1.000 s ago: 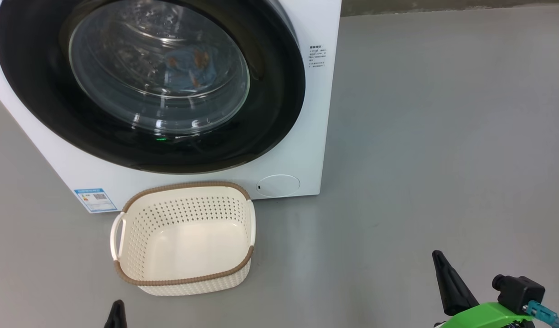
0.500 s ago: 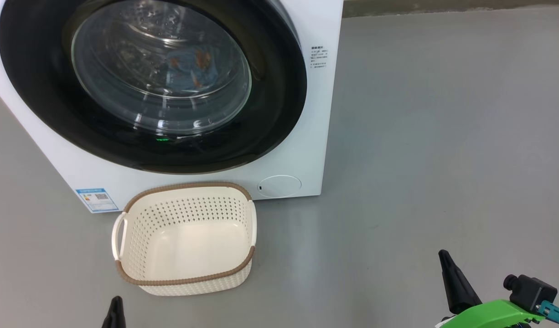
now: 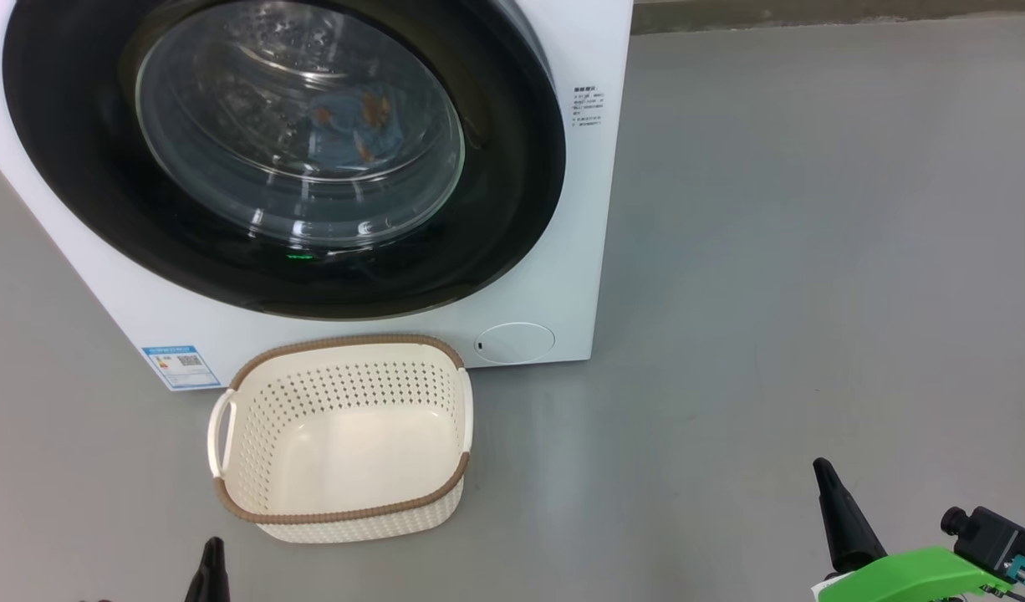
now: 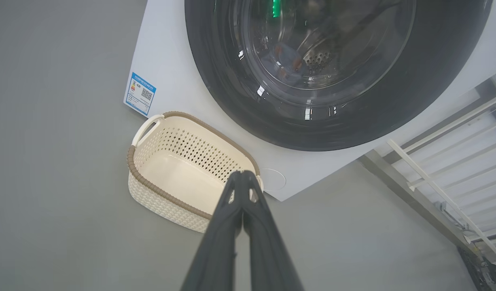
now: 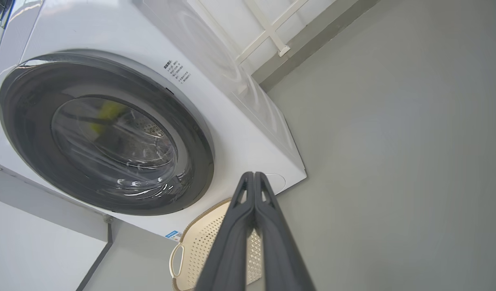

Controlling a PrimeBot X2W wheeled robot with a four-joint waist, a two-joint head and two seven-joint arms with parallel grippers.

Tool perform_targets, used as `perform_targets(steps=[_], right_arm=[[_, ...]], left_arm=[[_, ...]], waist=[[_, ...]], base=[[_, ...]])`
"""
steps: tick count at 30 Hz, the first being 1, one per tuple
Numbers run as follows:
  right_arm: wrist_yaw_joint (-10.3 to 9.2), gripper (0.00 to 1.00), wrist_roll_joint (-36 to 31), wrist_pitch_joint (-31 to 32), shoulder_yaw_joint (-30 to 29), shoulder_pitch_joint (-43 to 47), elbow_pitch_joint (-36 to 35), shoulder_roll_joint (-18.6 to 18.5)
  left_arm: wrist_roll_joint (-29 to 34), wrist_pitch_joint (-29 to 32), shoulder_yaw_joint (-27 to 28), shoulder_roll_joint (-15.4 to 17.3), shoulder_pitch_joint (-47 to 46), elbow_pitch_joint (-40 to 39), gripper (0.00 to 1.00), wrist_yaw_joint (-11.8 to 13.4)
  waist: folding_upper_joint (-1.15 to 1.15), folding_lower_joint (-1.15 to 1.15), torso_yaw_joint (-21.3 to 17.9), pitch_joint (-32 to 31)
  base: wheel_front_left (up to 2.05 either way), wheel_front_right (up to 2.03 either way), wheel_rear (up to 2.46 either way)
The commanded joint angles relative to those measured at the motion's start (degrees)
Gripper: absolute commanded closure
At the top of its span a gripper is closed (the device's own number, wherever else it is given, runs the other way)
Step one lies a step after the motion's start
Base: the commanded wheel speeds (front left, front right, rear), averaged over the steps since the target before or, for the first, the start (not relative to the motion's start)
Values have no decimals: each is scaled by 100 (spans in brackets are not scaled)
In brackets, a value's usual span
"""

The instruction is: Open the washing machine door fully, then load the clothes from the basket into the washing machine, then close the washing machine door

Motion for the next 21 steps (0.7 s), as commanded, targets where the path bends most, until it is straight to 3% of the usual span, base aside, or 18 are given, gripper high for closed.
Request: perform_targets(steps=[1,21], right_arm=[[-3,100,138,33,1,-244,-167,-27],[-4,100,1361,369,-127,-307,-201,-1]], left_arm=[[-147,32,112,106,-247,-102,100,-22],[-1456,369,180,139,-464,-43,100,-61]], waist=[[0,-1,2,-1],[0,-1,36,-22]], base=[[0,0,0],[0,0,0]])
